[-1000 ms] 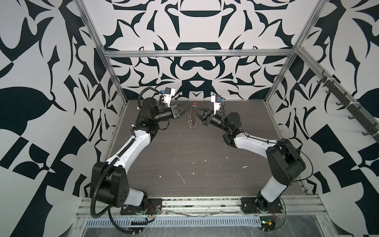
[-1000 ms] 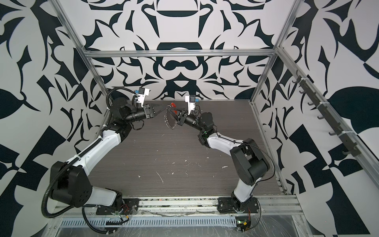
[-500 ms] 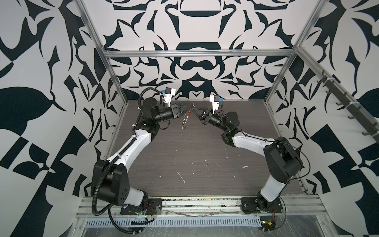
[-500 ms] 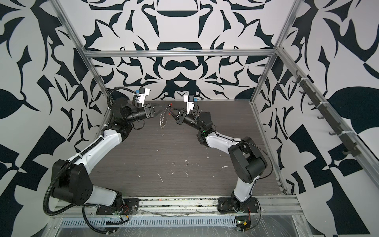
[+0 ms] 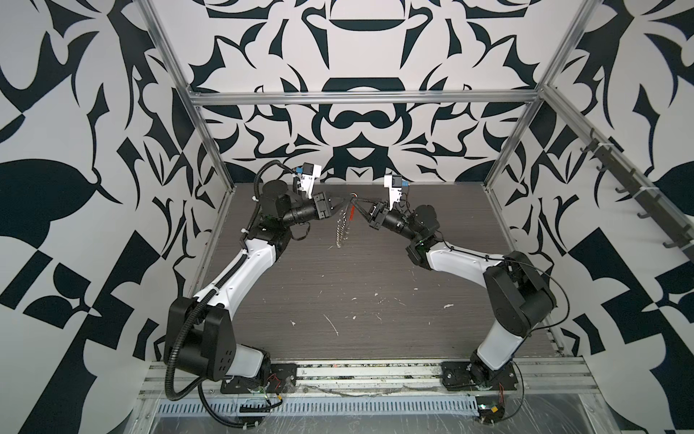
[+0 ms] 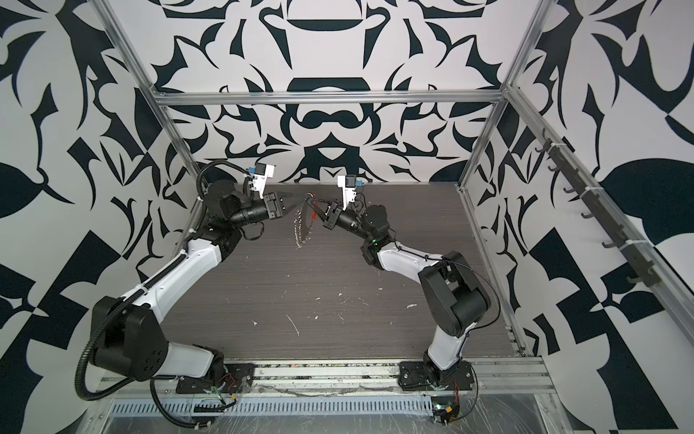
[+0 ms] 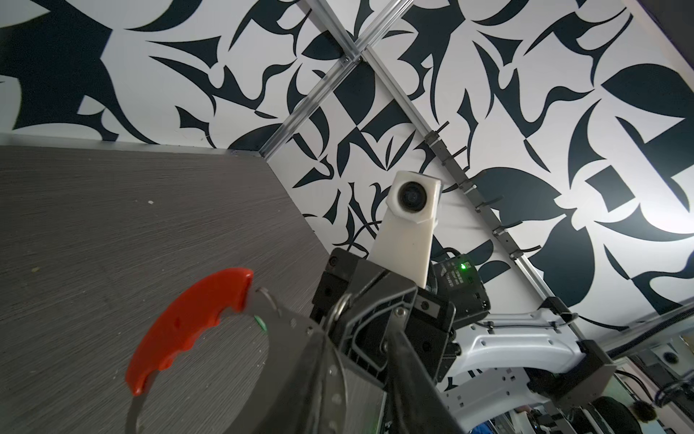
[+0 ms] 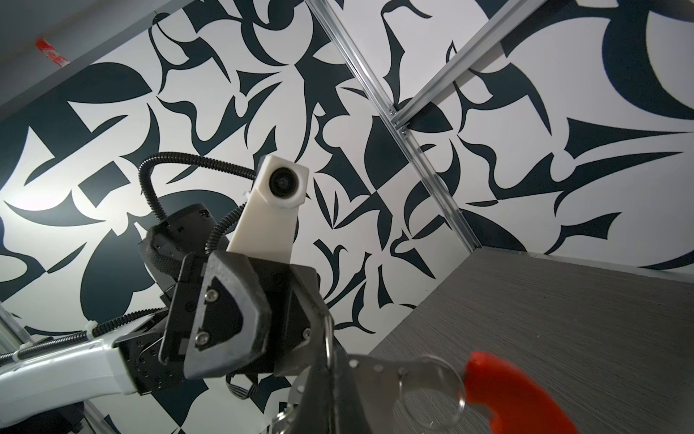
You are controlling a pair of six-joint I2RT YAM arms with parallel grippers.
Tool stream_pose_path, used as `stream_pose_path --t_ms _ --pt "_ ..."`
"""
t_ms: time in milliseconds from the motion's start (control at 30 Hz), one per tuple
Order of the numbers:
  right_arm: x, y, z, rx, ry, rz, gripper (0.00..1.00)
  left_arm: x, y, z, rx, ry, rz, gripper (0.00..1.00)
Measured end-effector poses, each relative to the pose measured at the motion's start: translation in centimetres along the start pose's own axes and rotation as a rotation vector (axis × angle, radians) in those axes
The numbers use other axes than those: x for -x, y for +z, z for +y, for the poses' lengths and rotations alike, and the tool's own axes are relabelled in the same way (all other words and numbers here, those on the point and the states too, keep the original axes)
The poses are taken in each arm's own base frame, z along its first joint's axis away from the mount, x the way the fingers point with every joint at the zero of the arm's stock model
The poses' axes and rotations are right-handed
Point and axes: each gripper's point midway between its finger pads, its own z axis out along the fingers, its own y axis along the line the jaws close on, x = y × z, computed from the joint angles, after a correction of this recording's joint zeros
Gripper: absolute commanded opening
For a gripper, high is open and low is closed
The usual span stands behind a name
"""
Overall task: Attach keys to a key ring
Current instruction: Pass the keyring.
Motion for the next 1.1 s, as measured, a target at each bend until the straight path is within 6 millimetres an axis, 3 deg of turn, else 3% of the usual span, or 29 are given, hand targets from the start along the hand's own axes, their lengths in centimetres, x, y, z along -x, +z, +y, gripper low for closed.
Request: stream_pose_path --t_ms 533,733,1100 --pt "-0.4 0.5 1.1 0.033 0.010 0.013 0.00 0.0 0.2 0.1 -0.011 -0.017 0.004 0.18" --pt "-0.1 0.6 1.3 0.042 0.019 0.006 0.00 0.0 0.2 0.0 -0.023 -0.005 0.003 0.00" --pt "-0.6 0.3 0.7 0.024 0.045 0.025 0.00 -0.7 -0.2 0.4 -0.030 0.038 -0.014 0.00"
